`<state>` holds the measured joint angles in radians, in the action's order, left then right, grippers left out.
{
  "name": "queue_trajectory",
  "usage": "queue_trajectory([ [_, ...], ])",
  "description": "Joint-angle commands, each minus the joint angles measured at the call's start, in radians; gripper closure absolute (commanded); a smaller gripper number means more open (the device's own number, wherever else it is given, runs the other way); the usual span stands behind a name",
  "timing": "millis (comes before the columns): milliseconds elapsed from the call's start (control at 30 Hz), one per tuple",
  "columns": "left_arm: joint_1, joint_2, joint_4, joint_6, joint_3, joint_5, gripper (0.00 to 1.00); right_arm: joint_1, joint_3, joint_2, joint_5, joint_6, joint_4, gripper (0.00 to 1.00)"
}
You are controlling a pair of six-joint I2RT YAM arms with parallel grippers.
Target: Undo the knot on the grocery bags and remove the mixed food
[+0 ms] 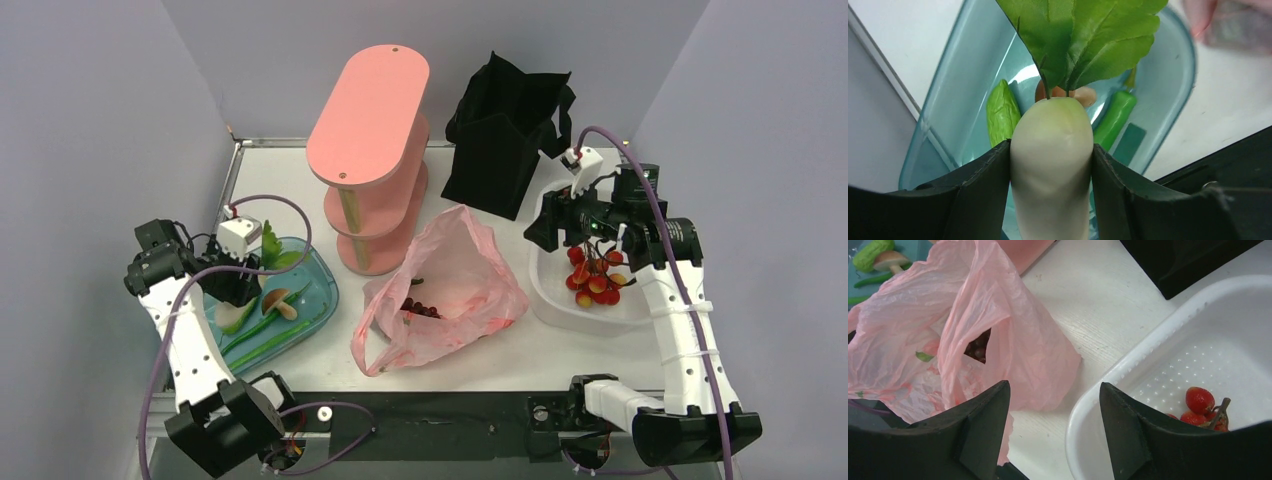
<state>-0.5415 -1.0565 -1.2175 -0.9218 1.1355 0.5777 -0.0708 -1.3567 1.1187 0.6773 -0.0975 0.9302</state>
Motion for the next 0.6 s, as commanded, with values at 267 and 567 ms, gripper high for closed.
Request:
queue_trajectory([
  [267,-0.015,-0.191,0.241,-0.229,-0.125,-0.120,0.62,-0.008,0.006,-0.074,-0.031,-0.085,0.039,0.37],
  [567,-0.014,-0.179,0.173,-0.231,-0.061,-0.055,0.49,-0.008,-0.001,-0.066,-0.030,-0.092,0.038,0.36],
])
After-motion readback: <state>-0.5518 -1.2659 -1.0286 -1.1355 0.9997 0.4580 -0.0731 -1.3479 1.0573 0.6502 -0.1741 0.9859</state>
